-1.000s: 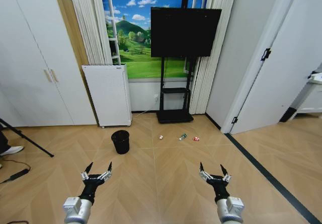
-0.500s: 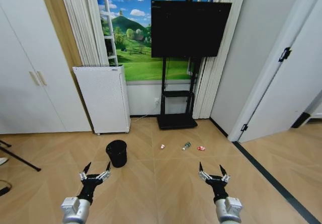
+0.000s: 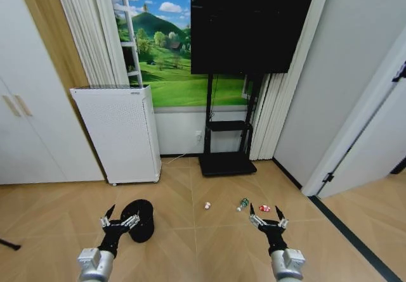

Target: Pick up the trash bin and place the garbage on the floor into it.

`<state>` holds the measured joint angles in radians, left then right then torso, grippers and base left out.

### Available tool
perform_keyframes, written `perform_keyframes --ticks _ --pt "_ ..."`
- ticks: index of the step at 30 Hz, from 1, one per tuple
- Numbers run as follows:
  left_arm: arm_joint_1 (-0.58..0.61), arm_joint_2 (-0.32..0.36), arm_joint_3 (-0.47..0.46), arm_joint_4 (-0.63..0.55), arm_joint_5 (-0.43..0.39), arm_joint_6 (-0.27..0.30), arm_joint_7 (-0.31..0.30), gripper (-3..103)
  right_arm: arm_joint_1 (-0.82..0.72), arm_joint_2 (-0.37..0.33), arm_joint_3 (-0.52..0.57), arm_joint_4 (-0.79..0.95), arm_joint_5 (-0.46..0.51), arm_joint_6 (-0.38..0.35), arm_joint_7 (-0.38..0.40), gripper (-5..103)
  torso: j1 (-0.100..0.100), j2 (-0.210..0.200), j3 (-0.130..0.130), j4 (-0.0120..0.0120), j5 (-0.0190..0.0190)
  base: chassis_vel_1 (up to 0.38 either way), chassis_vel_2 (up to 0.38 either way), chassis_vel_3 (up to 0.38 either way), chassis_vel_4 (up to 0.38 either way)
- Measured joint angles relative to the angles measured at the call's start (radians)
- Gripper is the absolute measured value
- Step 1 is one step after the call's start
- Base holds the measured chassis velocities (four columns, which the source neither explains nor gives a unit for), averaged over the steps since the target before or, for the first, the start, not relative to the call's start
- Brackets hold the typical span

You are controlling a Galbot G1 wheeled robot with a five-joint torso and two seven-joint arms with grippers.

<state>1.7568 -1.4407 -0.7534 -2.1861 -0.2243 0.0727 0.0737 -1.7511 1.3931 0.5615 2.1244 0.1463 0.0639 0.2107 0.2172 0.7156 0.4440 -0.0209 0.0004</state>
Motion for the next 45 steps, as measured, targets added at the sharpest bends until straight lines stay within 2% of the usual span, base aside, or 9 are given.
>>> perform_keyframes --ticks 2,4,16,22,31,45 --pt "0.000 0.000 0.000 0.000 0.000 0.000 0.000 98 0.001 0.000 0.000 0.000 0.000 0.001 0.000 100 0.000 0.000 0.000 0.0001 -0.0013 -0.376 0.358 0.352 -0.336" --pt "-0.001 0.000 0.000 -0.001 0.000 0.000 0.000 98 0.004 -0.001 -0.001 -0.002 0.001 0.013 -0.002 100 0.000 0.000 0.000 0.0001 0.0000 -0.351 0.352 0.353 -0.343" --pt "-0.002 -0.009 0.001 0.001 0.010 0.002 -0.004 98 0.009 -0.002 -0.005 -0.021 0.001 0.061 -0.020 100 0.000 0.000 0.000 0.0000 -0.0001 -0.352 0.350 0.352 -0.352" --pt "-0.003 -0.014 -0.006 0.014 0.038 -0.025 -0.014 100 0.009 -0.006 -0.005 -0.025 0.001 0.071 -0.020 100 0.001 0.000 0.000 0.0002 -0.0002 -0.287 0.288 0.257 -0.258" --pt "-0.006 -0.019 -0.009 0.022 0.038 -0.033 -0.016 100 0.008 -0.003 -0.012 -0.031 -0.001 0.074 -0.027 100 -0.001 -0.002 -0.001 -0.0002 -0.0006 -0.053 0.046 -0.001 -0.008" --pt "0.004 -0.037 -0.011 0.022 0.022 -0.034 -0.018 100 0.007 0.001 -0.018 -0.040 -0.008 0.085 -0.032 100 -0.026 -0.064 -0.036 0.0002 -0.0004 0.012 -0.011 -0.012 0.013"
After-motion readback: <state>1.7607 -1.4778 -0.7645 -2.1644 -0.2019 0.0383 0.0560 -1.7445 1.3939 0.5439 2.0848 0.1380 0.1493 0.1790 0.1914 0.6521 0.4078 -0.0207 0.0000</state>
